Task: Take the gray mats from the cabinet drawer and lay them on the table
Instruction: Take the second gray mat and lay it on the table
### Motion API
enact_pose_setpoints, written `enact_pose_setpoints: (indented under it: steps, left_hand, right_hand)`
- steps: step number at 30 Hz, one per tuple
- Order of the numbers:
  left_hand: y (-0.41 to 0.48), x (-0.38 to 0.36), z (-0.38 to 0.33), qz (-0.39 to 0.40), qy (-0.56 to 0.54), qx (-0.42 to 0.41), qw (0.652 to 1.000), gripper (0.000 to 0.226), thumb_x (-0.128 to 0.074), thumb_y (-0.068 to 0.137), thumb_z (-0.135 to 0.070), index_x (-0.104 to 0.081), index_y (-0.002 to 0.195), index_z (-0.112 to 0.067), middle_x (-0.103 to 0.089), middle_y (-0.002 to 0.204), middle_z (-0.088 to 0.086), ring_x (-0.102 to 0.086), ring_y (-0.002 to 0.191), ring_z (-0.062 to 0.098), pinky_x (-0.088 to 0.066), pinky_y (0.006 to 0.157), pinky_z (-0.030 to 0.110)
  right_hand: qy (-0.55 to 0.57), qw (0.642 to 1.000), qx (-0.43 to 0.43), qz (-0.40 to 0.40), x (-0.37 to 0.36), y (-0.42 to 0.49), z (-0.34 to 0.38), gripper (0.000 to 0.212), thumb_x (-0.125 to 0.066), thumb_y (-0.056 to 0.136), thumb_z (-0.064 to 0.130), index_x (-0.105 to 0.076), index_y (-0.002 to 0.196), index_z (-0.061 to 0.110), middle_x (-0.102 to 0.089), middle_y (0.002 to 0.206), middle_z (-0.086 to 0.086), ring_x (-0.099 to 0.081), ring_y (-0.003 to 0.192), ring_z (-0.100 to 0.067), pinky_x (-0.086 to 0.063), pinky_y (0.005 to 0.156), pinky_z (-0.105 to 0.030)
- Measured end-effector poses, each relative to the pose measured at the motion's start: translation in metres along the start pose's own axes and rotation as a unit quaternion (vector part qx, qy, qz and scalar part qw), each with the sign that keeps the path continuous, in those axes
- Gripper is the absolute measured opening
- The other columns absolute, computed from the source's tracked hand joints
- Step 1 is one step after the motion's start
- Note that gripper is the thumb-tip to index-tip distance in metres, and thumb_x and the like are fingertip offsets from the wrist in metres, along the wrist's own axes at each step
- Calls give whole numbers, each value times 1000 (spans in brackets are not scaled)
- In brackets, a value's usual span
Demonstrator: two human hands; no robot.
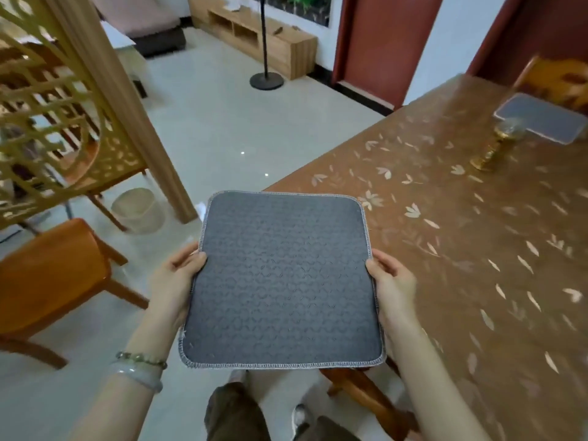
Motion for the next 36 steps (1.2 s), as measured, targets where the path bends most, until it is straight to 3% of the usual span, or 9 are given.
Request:
enact_pose_setpoints:
  steps: [3, 7, 12, 18, 22, 27, 31, 34, 36]
  left_hand:
    - [42, -22, -11, 77, 19, 4, 997, 26, -55, 92, 1, -63, 112, -15, -74, 83, -8, -69, 69, 0, -53, 60, 14]
    - [89, -46, -27, 156, 52, 7, 986, 24, -57, 91, 1, -65, 106, -15, -74, 82, -8, -68, 69, 0, -53, 61, 14]
    - [127, -95, -42, 287, 99, 8, 953, 30, -58, 89, 0, -65, 117, -9, -68, 112, 12, -64, 94, 22, -52, 91, 37]
    - [137, -176, -29, 389, 146, 7, 910, 31, -65, 86, -8, -69, 115, -18, -73, 107, 8, -69, 100, 26, -53, 90, 39]
    - [131, -228, -9, 403, 157, 10, 902, 30, -63, 88, -5, -66, 116, -15, -72, 101, 6, -68, 94, 23, -53, 88, 38]
    - [141, -285, 26, 393, 225, -58, 890, 34, -66, 87, -6, -64, 120, -11, -69, 94, 1, -64, 85, 15, -50, 85, 28]
    - [152, -318, 64, 379, 303, -84, 870, 36, -66, 87, -7, -63, 123, -11, -67, 88, -2, -62, 78, 8, -46, 75, 18]
    - [164, -335, 91, 361, 335, -97, 865, 35, -64, 88, -4, -63, 122, -8, -67, 88, 1, -56, 71, 0, -42, 65, 9]
    - [177, -340, 108, 356, 357, -92, 859, 33, -64, 88, -4, -64, 121, -8, -65, 84, -4, -56, 73, 2, -45, 63, 6]
  right_hand:
    - [19, 997, -3, -76, -3, -1, 0, 21, -62, 87, 6, -68, 95, 25, -70, 102, -4, -66, 98, -22, -53, 92, -45]
    - [56, 984, -6, -169, -12, -12, 2, 23, -60, 89, 3, -67, 107, 15, -68, 102, -6, -65, 98, -23, -54, 88, -38]
    - [86, 956, 6, -280, -13, -29, 3, 22, -60, 89, 4, -67, 107, 14, -69, 103, -6, -65, 97, -21, -53, 89, -39]
    - [99, 918, 15, -383, 26, -34, 4, 25, -61, 87, 3, -67, 110, 10, -69, 99, -8, -64, 94, -24, -53, 91, -43]
    - [99, 906, 7, -413, 58, -10, 1, 24, -60, 87, 2, -67, 109, 11, -69, 98, -7, -65, 91, -22, -54, 90, -40]
    - [66, 908, -10, -413, 98, 44, -12, 25, -60, 87, 3, -68, 107, 15, -68, 98, -1, -63, 86, -11, -50, 87, -30]
    - [17, 919, -36, -393, 114, 93, -37, 28, -59, 87, 2, -66, 113, 8, -64, 87, 8, -62, 85, -13, -46, 78, -20]
    - [-18, 921, -58, -385, 117, 127, -61, 27, -55, 88, -5, -63, 114, 0, -61, 85, -1, -56, 74, -9, -42, 61, -3]
    - [-42, 920, -78, -381, 116, 145, -78, 27, -54, 89, -5, -62, 114, -1, -61, 86, -4, -54, 70, -5, -41, 58, 0]
Point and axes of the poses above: each hand's wrist, its own y-axis towards the middle knuckle, its own x-axis out of the back of the hand, z = x × y, the point moved 2 cm from there along y, towards the middle knuckle
